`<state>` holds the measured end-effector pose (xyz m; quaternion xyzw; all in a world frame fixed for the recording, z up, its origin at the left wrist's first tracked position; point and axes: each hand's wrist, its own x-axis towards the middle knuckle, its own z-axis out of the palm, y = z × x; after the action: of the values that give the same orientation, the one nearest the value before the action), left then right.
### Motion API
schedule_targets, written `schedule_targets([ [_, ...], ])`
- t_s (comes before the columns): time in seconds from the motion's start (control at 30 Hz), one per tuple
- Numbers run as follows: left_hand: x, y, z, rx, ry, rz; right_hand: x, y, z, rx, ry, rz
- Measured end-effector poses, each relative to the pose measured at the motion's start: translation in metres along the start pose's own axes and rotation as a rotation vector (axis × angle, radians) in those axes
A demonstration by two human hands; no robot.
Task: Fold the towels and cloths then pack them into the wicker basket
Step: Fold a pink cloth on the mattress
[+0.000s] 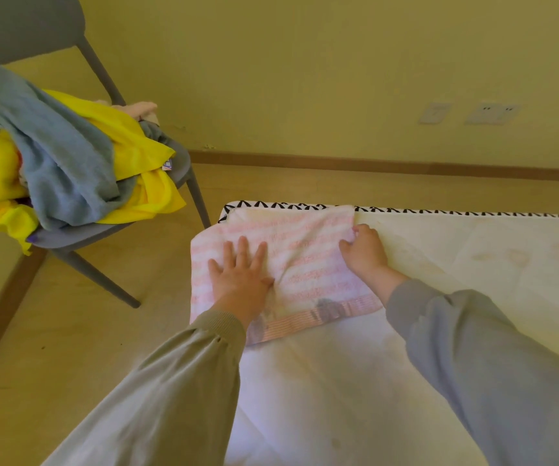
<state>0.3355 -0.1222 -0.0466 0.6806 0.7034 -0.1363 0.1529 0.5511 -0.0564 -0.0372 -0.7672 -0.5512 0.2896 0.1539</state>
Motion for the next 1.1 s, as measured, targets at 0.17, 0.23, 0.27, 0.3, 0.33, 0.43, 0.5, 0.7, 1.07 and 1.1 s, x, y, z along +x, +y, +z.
schedule_targets([
  [0.17, -0.002, 0.001, 0.023, -0.041, 0.125, -0.009, 0.023, -0.001, 0.001, 0.094, 0.028, 0.042],
  [0.23, -0.001, 0.0, 0.027, -0.067, 0.172, -0.009, 0.029, 0.0, -0.001, 0.114, 0.064, 0.009],
  [0.27, -0.001, 0.0, 0.029, -0.078, 0.192, -0.011, 0.031, 0.0, -0.003, 0.111, 0.07, -0.004],
  [0.3, 0.0, -0.001, 0.03, -0.091, 0.208, -0.012, 0.033, -0.001, -0.007, 0.103, 0.079, -0.013],
  [0.33, 0.0, -0.001, 0.031, -0.105, 0.22, -0.012, 0.036, -0.001, -0.009, 0.109, 0.1, -0.015],
  [0.43, 0.0, -0.001, 0.033, -0.149, 0.255, -0.01, 0.039, 0.003, -0.012, 0.196, 0.241, 0.015],
  [0.5, 0.001, -0.001, 0.033, -0.149, 0.258, -0.012, 0.037, 0.006, -0.007, 0.162, 0.256, 0.054],
  [0.7, 0.002, -0.001, 0.033, -0.122, 0.223, -0.017, 0.03, -0.007, 0.005, 0.245, 0.458, -0.016],
  [1.07, -0.003, -0.002, 0.02, -0.098, 0.113, 0.029, 0.003, 0.033, -0.012, 0.276, 0.045, 0.021],
  [1.1, -0.007, 0.0, 0.021, -0.11, 0.12, 0.047, 0.001, 0.035, -0.015, 0.295, 0.023, 0.035],
])
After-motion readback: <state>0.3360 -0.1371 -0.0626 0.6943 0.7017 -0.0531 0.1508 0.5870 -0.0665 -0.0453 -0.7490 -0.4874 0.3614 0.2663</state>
